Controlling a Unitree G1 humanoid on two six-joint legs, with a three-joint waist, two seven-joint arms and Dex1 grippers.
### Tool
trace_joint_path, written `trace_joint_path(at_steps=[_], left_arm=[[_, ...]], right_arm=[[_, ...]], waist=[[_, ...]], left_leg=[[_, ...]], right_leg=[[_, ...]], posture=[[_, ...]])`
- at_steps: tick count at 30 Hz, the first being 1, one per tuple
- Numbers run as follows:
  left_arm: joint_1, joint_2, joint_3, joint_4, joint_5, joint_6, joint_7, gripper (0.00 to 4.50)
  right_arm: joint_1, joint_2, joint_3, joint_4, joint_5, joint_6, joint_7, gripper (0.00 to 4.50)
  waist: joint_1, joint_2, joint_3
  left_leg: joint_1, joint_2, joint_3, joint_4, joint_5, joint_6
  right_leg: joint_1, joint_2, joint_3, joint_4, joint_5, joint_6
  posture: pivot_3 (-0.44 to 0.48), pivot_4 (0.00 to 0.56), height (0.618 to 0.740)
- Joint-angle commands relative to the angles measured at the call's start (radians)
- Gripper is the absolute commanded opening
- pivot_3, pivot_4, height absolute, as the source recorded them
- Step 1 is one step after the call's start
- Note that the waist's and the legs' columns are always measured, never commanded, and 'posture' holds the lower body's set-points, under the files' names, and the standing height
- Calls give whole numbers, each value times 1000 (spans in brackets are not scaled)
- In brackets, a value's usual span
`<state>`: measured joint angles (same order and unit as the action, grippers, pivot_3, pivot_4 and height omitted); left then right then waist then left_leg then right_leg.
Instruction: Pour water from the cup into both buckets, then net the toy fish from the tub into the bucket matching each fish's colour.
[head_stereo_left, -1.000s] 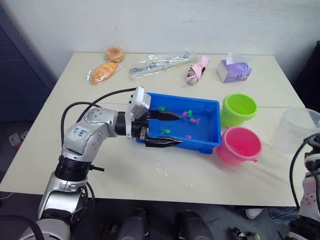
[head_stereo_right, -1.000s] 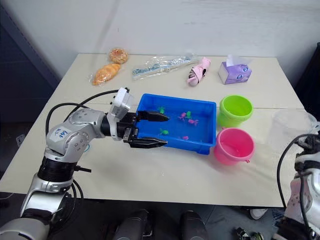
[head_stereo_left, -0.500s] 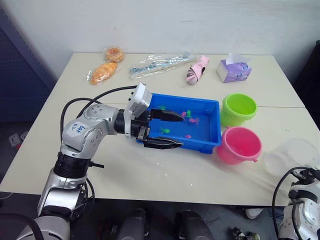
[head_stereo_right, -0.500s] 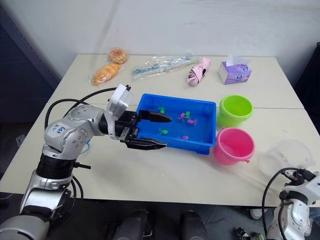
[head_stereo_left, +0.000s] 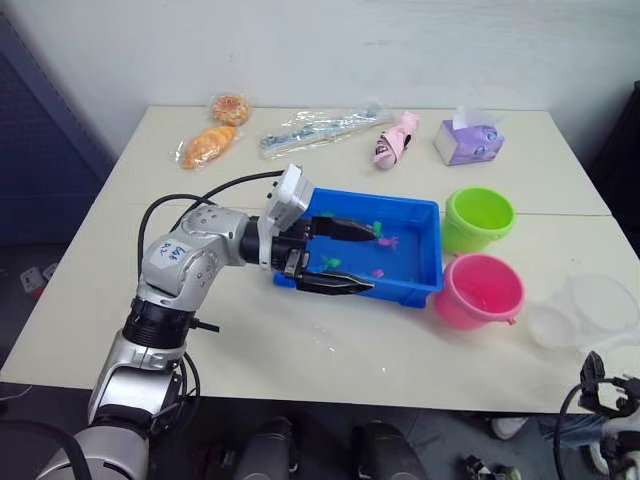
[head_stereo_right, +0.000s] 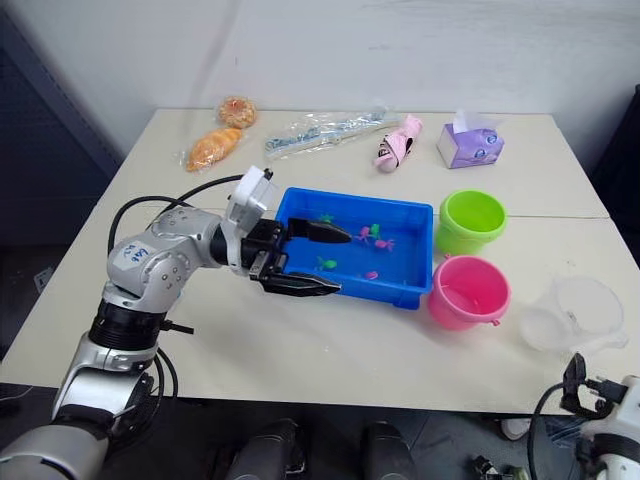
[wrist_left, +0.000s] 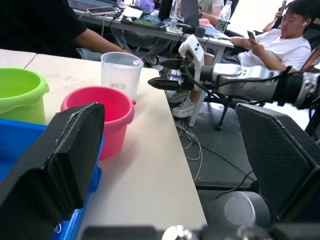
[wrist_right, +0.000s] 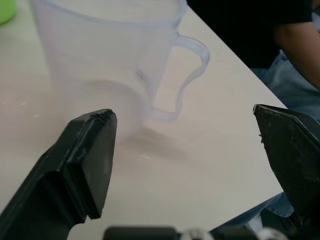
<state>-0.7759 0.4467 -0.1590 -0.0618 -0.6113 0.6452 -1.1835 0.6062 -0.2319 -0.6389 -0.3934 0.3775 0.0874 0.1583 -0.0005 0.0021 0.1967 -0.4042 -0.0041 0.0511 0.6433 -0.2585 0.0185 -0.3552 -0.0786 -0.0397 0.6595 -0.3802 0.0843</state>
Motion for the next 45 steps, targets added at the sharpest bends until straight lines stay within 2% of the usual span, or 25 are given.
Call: trace_joint_path(at_steps=[1,4,6,8,10,12,13,15,17,18,20,22,26,29,32,37,41,45], left_arm=[[7,3,15,-10,6,-24,-2,4500],[44,3,48,-12,6,-61,13,4500],[74,18,79,-24,-14,-35,36,4500],[115,47,111,-44,-29,-4,58,4500],[190,92,146,-71,-18,3,83,4500],[270,146,177,-91,1,-3,98,4500],[326,188,198,-104,21,-14,103,4500],[461,277,282,-134,49,-26,125,4500],[591,335,395,-160,42,-7,155,4500],[700,354,489,-185,41,2,170,4500],[836,372,599,-222,37,4,190,4500],[959,363,700,-261,29,7,206,4500],[1313,256,992,-298,53,-25,222,4500],[1393,229,1051,-300,54,-50,237,4500],[1361,242,1051,-267,68,-63,282,4500],[1137,328,930,-121,137,-78,375,4500],[696,452,606,218,256,-81,350,4500],[411,444,407,482,366,-140,327,4500]], right_arm=[[152,-72,-101,-248,232,152,91,4464],[214,-297,-169,-431,464,325,170,4464],[165,-485,-224,-469,625,406,212,4464],[82,-660,-223,-445,698,476,270,4464],[-82,-819,-115,-386,708,508,328,4464],[-290,-902,46,-323,724,523,354,4464],[-439,-912,164,-290,724,533,378,4464],[-769,-849,417,-217,666,570,440,4464],[-994,-755,589,-147,592,593,497,4464],[-1085,-697,664,-102,551,592,538,4464],[-1178,-631,744,-47,497,589,594,4464],[-1226,-588,796,-10,443,569,650,4464],[-1311,-470,866,62,379,529,753,4464],[-1329,-432,872,89,342,516,794,4464],[-1337,-402,865,109,314,512,817,4464],[-1326,-376,852,110,276,513,823,4464],[-1256,-388,802,13,290,564,760,4464],[-1191,-406,763,-80,315,625,716,4464]], waist=[[0,0,0],[-11,-1,0],[-38,-5,1],[-37,-10,1],[-29,-11,2],[-26,-13,3],[-27,-14,3],[-29,-16,4],[-49,-19,7],[-48,-19,7],[-50,-22,7],[-30,-22,7],[-29,-24,6],[-17,-25,6],[-2,-23,6],[-5,-22,6],[4,-20,5],[-16,-22,4]], left_leg=[[0,0,0,0,0,0],[1,0,3,0,-3,3],[2,1,6,1,-3,4],[7,2,7,1,-5,9],[11,4,6,0,-6,8],[15,4,5,-5,-5,6],[14,4,5,-7,-5,5],[14,4,4,-8,-3,3],[13,4,5,-9,-2,0],[13,4,5,-10,-2,0],[9,4,3,-10,-2,0],[0,2,0,-9,-3,1],[-3,-1,-2,-6,-8,6],[-3,-2,-4,-3,-12,10],[-3,-2,-9,1,-18,13],[-1,-2,-11,2,-17,6],[-1,-2,-11,1,-16,8],[-4,-3,-9,2,-11,4]], right_leg=[[0,0,0,-1,0,0],[1,0,3,-2,0,0],[2,0,4,-3,0,0],[5,0,5,-2,1,1],[8,2,4,-2,0,0],[10,2,4,-4,0,-1],[10,2,4,-5,0,-1],[9,2,3,-6,0,-1],[9,2,3,-8,0,-1],[7,1,3,-9,0,-1],[5,0,2,-8,0,-2],[-2,-2,0,-7,-1,-2],[-1,-5,-3,-7,0,-2],[2,-7,-7,-15,0,-2],[6,-7,-10,-15,0,-3],[9,-7,-12,-14,0,-3],[7,-7,-14,-12,1,-4],[1,-8,-15,-3,1,-5]], posture=[[0,150,739],[0,150,739],[0,150,739],[0,150,739],[0,150,739],[0,150,739],[0,150,739],[0,150,739],[0,150,739],[0,150,739],[0,150,739],[0,150,739],[0,150,739],[0,150,739],[0,150,739],[0,150,739],[0,150,739],[0,150,739]])
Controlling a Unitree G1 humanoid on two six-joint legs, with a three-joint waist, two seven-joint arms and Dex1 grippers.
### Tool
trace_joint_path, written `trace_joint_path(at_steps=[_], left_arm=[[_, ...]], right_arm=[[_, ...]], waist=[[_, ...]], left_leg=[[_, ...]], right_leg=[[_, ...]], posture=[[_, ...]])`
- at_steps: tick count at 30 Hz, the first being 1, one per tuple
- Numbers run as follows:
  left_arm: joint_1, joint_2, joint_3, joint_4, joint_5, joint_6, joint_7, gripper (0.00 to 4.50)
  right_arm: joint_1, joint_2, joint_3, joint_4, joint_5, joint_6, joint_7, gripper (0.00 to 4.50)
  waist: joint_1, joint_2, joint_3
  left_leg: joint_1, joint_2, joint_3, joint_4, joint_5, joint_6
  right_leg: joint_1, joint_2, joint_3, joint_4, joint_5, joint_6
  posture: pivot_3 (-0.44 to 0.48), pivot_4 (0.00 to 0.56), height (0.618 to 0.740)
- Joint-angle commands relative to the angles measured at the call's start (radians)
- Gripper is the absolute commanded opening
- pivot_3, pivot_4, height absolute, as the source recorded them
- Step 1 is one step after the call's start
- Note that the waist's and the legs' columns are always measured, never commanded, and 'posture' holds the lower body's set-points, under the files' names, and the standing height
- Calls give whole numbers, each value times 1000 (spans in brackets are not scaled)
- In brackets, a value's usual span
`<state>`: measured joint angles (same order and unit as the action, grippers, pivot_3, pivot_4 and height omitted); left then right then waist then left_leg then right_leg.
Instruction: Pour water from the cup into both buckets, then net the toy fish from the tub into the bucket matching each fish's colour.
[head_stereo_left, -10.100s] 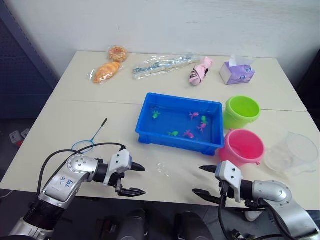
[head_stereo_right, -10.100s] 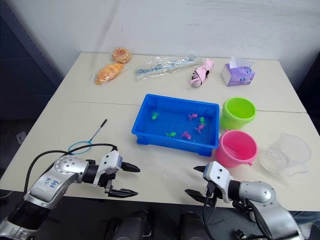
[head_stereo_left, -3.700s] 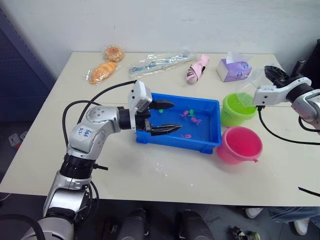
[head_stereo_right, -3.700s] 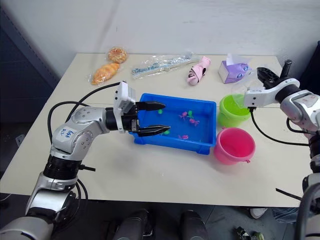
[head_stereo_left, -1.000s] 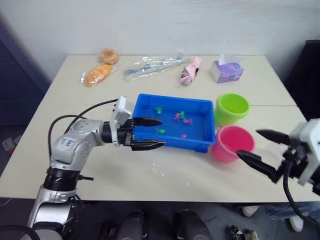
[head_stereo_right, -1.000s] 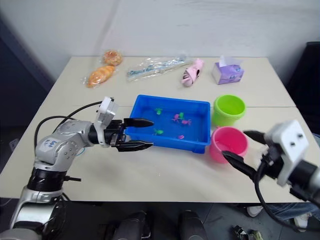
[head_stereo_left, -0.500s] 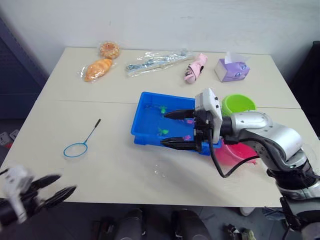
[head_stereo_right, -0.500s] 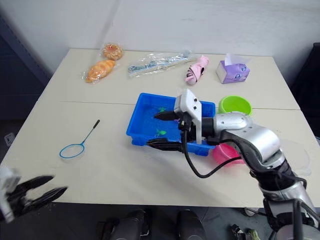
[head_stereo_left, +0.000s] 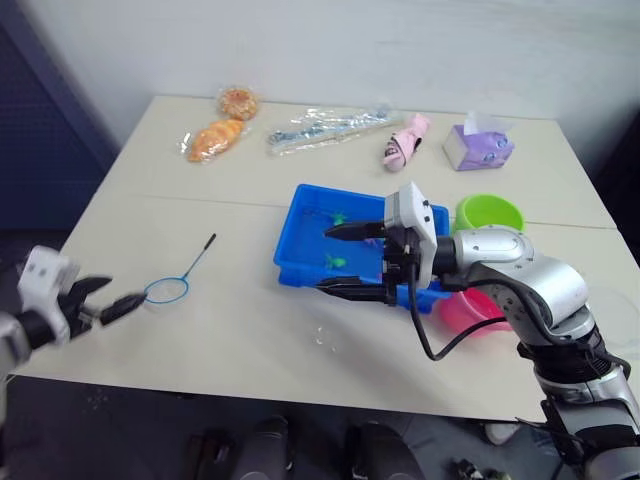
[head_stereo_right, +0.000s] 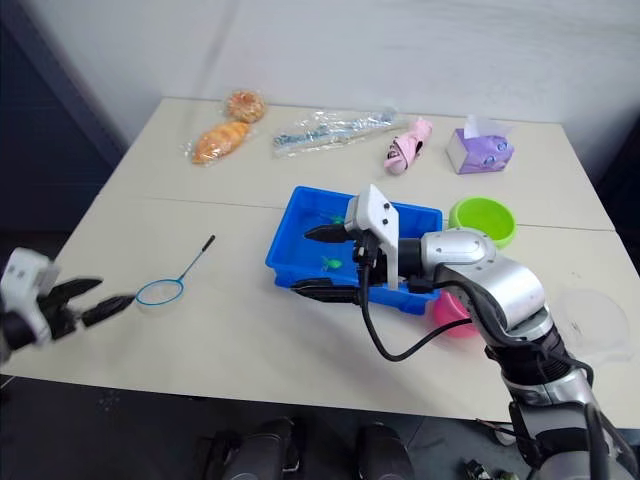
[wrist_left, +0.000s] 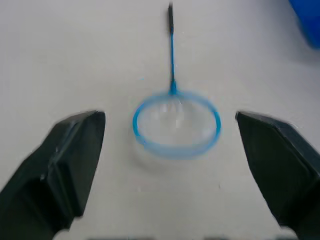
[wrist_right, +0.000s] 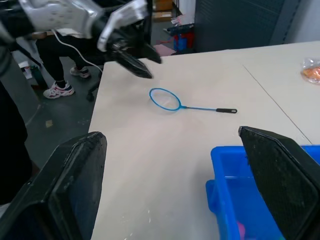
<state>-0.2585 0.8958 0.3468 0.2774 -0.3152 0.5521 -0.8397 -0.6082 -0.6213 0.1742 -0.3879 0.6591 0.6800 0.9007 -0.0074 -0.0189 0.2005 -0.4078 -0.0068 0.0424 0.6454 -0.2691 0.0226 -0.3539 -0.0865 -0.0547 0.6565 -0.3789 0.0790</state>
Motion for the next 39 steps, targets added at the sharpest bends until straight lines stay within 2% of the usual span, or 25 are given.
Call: trace_joint_path(at_steps=[1,4,7,10,13,14,16,17,18,20,24,26,28,33,35,38,39], left_arm=[[-183,-20,-144,223,98,-67,-22,4500],[-362,-65,-234,443,168,-126,-20,4500],[-513,-118,-336,667,285,-210,43,4500],[-583,-146,-382,796,344,-266,76,3653],[-600,-166,-403,855,372,-321,65,2489],[-603,-171,-400,866,373,-337,64,1934],[-607,-176,-386,878,365,-360,60,1101],[-618,-161,-372,831,341,-373,3,860],[-625,-147,-362,777,316,-385,-55,315],[-594,-98,-364,556,250,-432,-246,35],[-491,-11,-396,44,97,-343,-529,35],[-475,1,-422,-154,29,-257,-589,35],[-486,-17,-459,-273,9,-212,-600,35],[-543,-120,-555,-349,56,-212,-560,35],[-566,-149,-571,-315,72,-200,-539,35],[-562,-140,-559,-226,98,-167,-502,35],[-553,-133,-540,-187,97,-143,-481,333]], right_arm=[[41,-21,-59,-109,32,43,-42,4464],[69,-18,-86,-153,35,69,-91,4464],[93,-13,-114,-194,40,96,-146,4464],[113,-17,-131,-227,47,117,-177,4500],[139,-35,-153,-259,47,134,-201,4500],[145,-41,-158,-264,46,136,-206,4500],[154,-54,-167,-271,49,141,-210,4500],[162,-76,-180,-279,70,161,-198,4500],[171,-95,-195,-285,87,176,-185,4500],[182,-137,-221,-290,97,189,-158,4500],[184,-214,-247,-260,74,166,-115,4500],[171,-249,-246,-246,74,159,-72,4500],[144,-269,-231,-231,70,148,-41,4500],[62,-263,-163,-201,48,136,-4,4500],[32,-253,-137,-197,39,134,-6,4500],[31,-241,-146,-203,52,147,-23,4500],[38,-239,-151,-209,53,150,-29,4500]], waist=[[-12,-1,0],[-21,-2,-1],[-20,-3,-1],[-20,-4,-1],[-19,-4,-1],[-17,-4,-1],[-16,-4,-1],[-16,-4,-1],[-16,-4,-1],[-16,-4,-1],[-18,-7,1],[-19,-6,1],[-17,-4,2],[-20,-3,2],[-21,-3,2],[-21,-3,2],[-21,-3,2]], left_leg=[[-1,0,1,0,0,0],[-3,1,4,1,0,0],[-5,2,5,3,0,0],[-4,2,7,3,1,0],[-4,2,7,4,2,0],[-3,2,7,4,2,0],[-1,2,7,4,2,0],[-1,2,7,4,2,0],[-1,2,7,4,2,0],[-1,2,7,4,3,0],[-6,2,6,3,3,-1],[-6,2,5,4,3,0],[-3,1,5,3,3,1],[-2,1,6,3,6,2],[-2,1,6,3,7,2],[-2,1,6,3,7,2],[-1,1,6,2,7,2]], right_leg=[[-1,0,0,2,0,0],[-4,0,-5,5,0,1],[-6,0,-10,5,0,1],[-5,-1,-10,5,0,1],[-5,-1,-10,5,0,1],[-5,-2,-10,5,0,1],[-4,-3,-10,4,0,1],[-4,-3,-10,4,0,1],[-4,-3,-10,4,0,1],[-4,-3,-10,4,0,1],[-7,-3,-10,4,0,1],[-6,-4,-10,3,0,1],[-2,-5,-10,0,0,1],[-1,-5,-10,0,0,1],[-2,-5,-10,2,0,1],[-2,-4,-10,3,0,1],[-2,-4,-10,3,0,1]], posture=[[0,150,739],[0,150,739],[0,150,739],[0,150,739],[0,150,739],[0,150,739],[0,150,739],[0,150,739],[0,150,739],[0,150,739],[0,150,739],[0,150,739],[0,150,739],[0,150,739],[0,150,739],[0,150,739],[0,150,739]])
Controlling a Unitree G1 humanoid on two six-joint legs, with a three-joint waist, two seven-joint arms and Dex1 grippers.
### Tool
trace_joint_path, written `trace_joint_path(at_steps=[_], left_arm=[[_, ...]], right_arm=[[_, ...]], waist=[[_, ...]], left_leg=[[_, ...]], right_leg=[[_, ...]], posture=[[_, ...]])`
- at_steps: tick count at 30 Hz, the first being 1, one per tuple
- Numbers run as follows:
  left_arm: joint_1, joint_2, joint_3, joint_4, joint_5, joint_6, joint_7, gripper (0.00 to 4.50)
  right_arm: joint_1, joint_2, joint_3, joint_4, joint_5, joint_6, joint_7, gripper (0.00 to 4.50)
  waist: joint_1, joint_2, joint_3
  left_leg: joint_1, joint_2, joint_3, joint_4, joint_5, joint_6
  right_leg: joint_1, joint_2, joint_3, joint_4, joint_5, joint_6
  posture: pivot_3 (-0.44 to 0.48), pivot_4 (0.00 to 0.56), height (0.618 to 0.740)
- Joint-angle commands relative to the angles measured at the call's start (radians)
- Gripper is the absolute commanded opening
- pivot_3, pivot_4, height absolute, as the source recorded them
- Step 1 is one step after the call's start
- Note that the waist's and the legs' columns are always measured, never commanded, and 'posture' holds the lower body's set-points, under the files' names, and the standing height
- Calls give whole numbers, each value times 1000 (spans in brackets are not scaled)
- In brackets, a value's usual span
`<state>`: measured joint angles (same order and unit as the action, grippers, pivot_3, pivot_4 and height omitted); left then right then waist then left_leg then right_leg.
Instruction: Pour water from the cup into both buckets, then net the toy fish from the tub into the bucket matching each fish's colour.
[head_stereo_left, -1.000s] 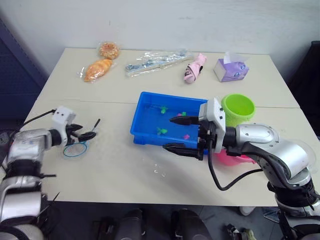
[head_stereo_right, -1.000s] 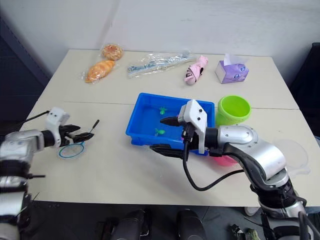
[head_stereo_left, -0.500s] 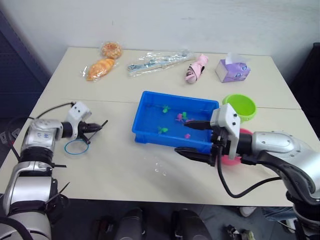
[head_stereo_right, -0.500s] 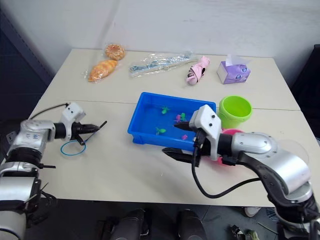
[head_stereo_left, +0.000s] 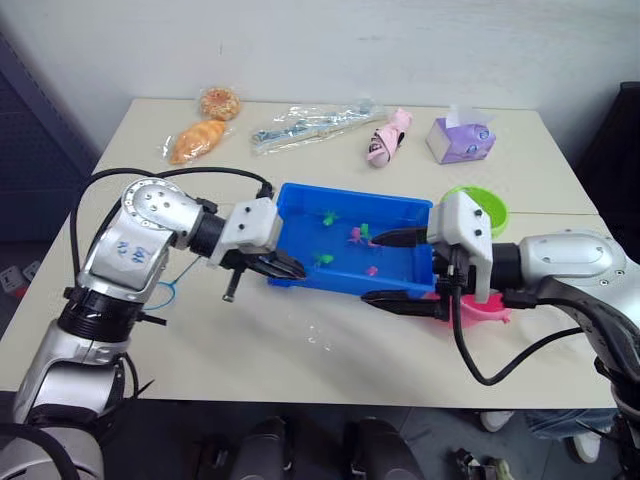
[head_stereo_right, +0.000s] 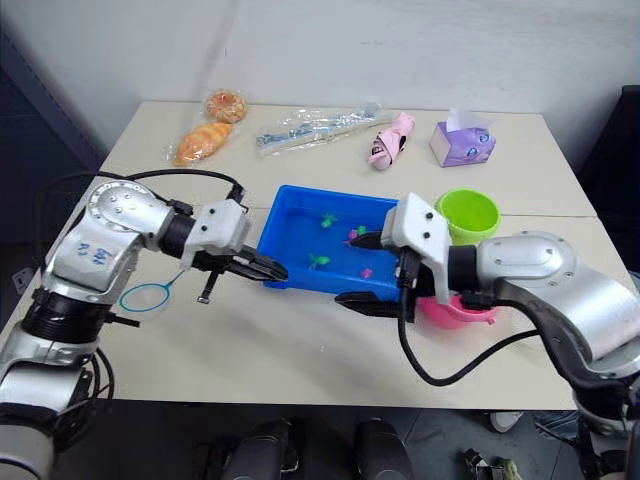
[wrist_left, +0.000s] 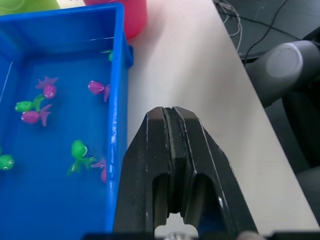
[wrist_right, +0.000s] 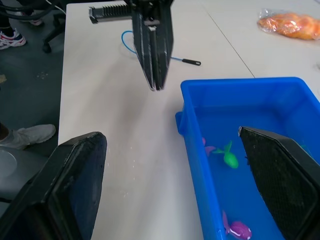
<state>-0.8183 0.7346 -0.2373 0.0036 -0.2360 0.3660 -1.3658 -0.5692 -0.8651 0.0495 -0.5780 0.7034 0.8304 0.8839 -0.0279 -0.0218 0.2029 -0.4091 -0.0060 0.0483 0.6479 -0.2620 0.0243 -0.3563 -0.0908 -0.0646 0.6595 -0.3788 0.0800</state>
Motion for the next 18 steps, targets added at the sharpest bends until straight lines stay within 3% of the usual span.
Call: trace_joint_path(at_steps=[1,5,10,18], left_arm=[[18,39,76,156,22,70,86,677],[72,102,161,361,53,93,204,2143],[149,201,204,550,128,107,331,4424],[51,99,183,862,214,36,498,4475]], right_arm=[[9,5,-28,-25,5,-3,-17,4500],[34,15,-48,-46,37,17,-40,4500],[33,30,-49,-61,78,27,-39,4500],[19,84,1,-35,23,-21,-63,4500]], waist=[[0,0,0],[-1,0,0],[2,0,0],[31,-1,-1]], left_leg=[[0,0,0,0,0,0],[0,0,0,0,0,0],[0,0,0,0,0,1],[-1,-1,0,1,-1,2]], right_leg=[[0,0,0,0,0,0],[0,0,0,1,0,0],[-1,0,0,1,0,0],[-2,-2,0,1,0,0]], posture=[[0,150,739],[0,150,739],[0,150,739],[0,150,739]])
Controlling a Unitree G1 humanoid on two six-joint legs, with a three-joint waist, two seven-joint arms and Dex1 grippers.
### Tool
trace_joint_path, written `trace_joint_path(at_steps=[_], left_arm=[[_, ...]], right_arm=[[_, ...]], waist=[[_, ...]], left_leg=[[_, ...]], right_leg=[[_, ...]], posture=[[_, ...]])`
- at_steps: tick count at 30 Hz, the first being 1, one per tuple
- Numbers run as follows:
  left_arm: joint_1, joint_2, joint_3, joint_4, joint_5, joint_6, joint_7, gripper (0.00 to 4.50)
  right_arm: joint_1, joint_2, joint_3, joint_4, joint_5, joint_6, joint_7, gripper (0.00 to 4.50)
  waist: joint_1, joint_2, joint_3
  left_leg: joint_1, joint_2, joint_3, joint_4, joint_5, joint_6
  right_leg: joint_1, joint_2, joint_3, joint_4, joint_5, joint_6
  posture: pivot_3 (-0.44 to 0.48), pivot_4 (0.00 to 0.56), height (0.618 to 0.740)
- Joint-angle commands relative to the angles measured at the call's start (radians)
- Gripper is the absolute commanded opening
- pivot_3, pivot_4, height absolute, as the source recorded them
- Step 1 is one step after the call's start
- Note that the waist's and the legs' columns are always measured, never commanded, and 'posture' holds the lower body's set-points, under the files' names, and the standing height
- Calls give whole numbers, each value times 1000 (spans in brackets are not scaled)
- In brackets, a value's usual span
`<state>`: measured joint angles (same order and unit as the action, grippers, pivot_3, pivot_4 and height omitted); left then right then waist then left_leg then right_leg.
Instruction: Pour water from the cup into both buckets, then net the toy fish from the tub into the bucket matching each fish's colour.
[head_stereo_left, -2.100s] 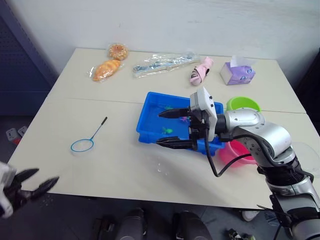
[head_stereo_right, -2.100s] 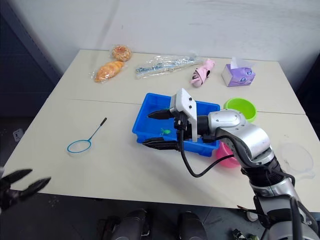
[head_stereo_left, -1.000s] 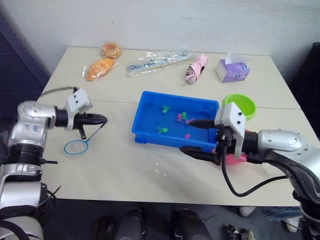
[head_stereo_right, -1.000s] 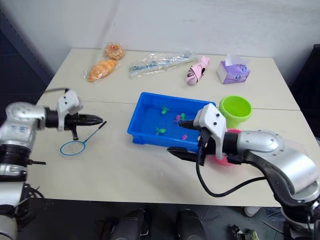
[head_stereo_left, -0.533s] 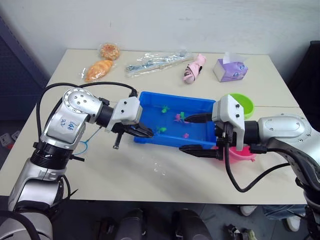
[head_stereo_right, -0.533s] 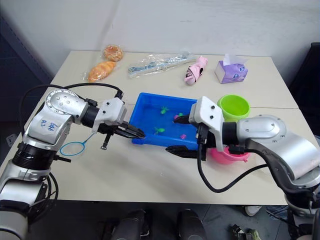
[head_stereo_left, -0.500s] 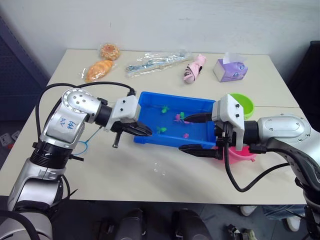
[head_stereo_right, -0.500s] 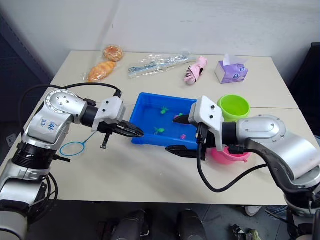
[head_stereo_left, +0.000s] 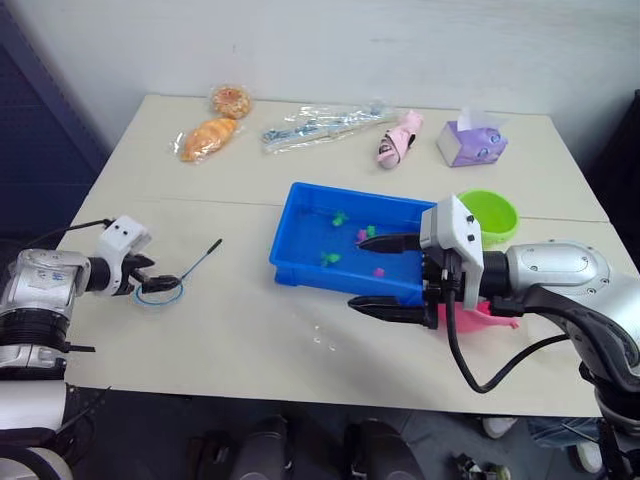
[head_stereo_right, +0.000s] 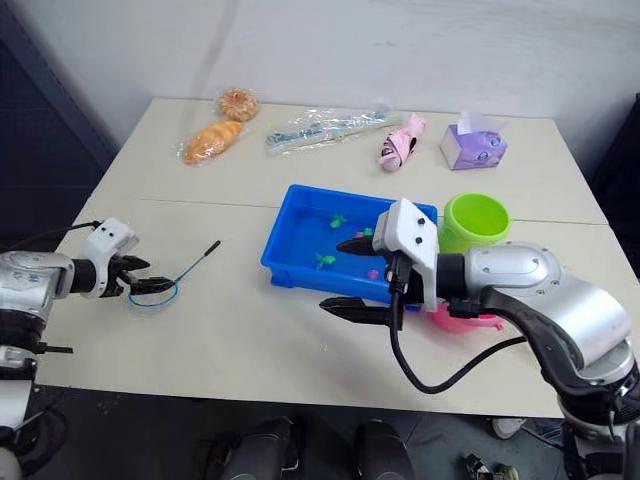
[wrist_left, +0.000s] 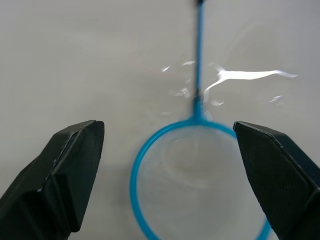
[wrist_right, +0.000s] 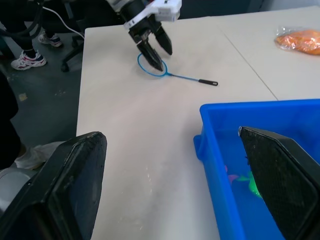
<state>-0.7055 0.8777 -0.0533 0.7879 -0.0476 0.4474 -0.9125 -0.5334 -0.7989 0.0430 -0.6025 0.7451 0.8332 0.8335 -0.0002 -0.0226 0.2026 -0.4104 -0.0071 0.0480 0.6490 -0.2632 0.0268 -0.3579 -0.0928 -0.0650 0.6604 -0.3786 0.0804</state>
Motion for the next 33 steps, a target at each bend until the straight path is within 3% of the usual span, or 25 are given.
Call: trace_joint_path(at_steps=[1,5,15,18,21,22,27,31,33], left_arm=[[-76,-64,-2,110,34,-69,62,4475],[-164,-128,6,244,63,-154,146,4475],[-243,-171,-32,341,129,-236,102,4475],[-245,-184,-51,358,154,-256,96,3757],[-255,-187,-45,370,151,-248,68,2345],[-257,-183,-49,372,156,-247,62,2186],[-271,-163,2,382,110,-223,12,86],[-312,-104,32,265,63,-222,-156,27],[-290,-60,-13,113,76,-313,-278,27]], right_arm=[[-14,21,13,-11,-28,-29,-15,4500],[14,40,3,-30,-24,-16,-50,4500],[76,25,-4,-68,-31,-27,-63,4500],[82,23,-4,-71,-35,-33,-65,4500],[85,18,-11,-72,-34,-32,-66,4500],[85,14,-16,-69,-32,-30,-63,4500],[75,7,-38,-50,-21,-24,-55,4500],[67,-3,-61,-46,-9,-15,-46,4500],[68,-11,-68,-42,-11,-19,-39,4500]], waist=[[9,-1,0],[17,-2,-1],[-1,-2,-1],[-2,-2,-1],[-1,-2,-1],[-1,-2,-1],[-2,-2,-1],[-3,-5,0],[-3,-5,1]], left_leg=[[-1,0,0,0,0,0],[-2,-1,0,1,0,0],[-3,-1,0,1,0,-1],[-3,-1,0,1,0,-1],[-2,-1,0,1,0,-1],[-2,-1,0,1,0,-1],[-2,-1,0,2,1,-1],[-3,0,0,2,1,-1],[-4,0,0,2,1,-1]], right_leg=[[0,0,0,0,0,0],[-1,0,-1,0,0,1],[-1,0,-3,2,1,1],[-2,0,-3,2,1,1],[-1,0,-3,2,1,1],[-1,0,-3,2,1,1],[-1,0,-3,2,1,1],[-2,0,-3,2,1,1],[-3,0,-3,2,1,1]], posture=[[0,150,739],[0,150,739],[0,150,739],[0,150,739],[0,150,739],[0,150,739],[0,150,739],[0,150,739],[0,150,739]])
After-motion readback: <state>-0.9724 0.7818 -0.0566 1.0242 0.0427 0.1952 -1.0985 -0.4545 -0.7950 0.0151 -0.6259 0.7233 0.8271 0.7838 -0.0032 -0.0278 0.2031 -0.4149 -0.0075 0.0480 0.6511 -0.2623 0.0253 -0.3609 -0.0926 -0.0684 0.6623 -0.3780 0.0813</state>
